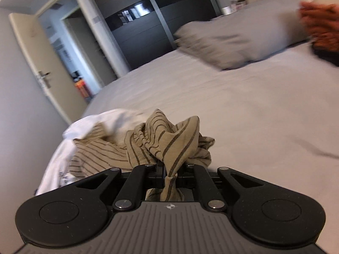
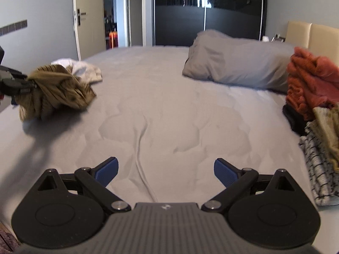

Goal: Fold clothes
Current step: 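Lift the shirt with the left tool and drag it onto the open bed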

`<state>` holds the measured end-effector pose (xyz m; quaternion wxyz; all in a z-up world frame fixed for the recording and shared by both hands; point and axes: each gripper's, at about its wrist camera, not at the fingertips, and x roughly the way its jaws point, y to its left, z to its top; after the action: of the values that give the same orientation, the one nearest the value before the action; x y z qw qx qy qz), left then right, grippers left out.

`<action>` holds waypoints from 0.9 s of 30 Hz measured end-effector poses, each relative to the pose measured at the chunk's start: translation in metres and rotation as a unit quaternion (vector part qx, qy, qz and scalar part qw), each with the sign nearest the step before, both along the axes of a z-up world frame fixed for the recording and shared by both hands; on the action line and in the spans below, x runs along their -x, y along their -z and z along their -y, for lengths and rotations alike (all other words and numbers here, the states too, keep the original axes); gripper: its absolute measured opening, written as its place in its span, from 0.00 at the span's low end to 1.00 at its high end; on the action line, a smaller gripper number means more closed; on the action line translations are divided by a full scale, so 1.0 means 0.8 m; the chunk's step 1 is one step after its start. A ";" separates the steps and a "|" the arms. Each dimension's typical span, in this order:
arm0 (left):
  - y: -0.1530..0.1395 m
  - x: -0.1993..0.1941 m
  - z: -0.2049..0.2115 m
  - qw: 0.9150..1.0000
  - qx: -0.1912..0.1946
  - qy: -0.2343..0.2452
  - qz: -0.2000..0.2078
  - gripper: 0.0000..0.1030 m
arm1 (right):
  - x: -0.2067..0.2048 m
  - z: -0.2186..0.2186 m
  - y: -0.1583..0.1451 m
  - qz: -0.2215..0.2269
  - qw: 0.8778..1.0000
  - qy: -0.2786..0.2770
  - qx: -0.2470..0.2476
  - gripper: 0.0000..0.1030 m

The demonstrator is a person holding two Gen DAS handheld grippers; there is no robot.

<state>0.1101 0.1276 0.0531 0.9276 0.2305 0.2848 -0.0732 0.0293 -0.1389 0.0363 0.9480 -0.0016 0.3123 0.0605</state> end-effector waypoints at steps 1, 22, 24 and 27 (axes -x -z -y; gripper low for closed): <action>-0.006 0.014 0.016 1.000 0.009 0.013 -0.005 0.04 | 0.005 0.004 -0.005 0.003 1.000 0.002 0.001 0.95; 0.011 0.220 0.202 0.963 0.049 0.224 -0.143 0.28 | 0.088 0.073 -0.046 0.022 1.000 0.016 -0.011 0.94; 0.004 0.225 0.191 0.963 0.057 0.225 -0.137 0.46 | 0.090 0.068 -0.042 0.013 1.000 0.007 -0.014 0.94; -0.007 0.230 0.172 0.964 0.063 0.221 -0.132 0.50 | 0.089 0.058 -0.040 0.003 1.000 -0.007 -0.021 0.94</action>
<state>-0.0740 -0.0103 0.0584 0.8550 0.2172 0.3418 -0.3240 -0.0417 -0.1857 0.0684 0.9484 0.0160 0.3078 0.0740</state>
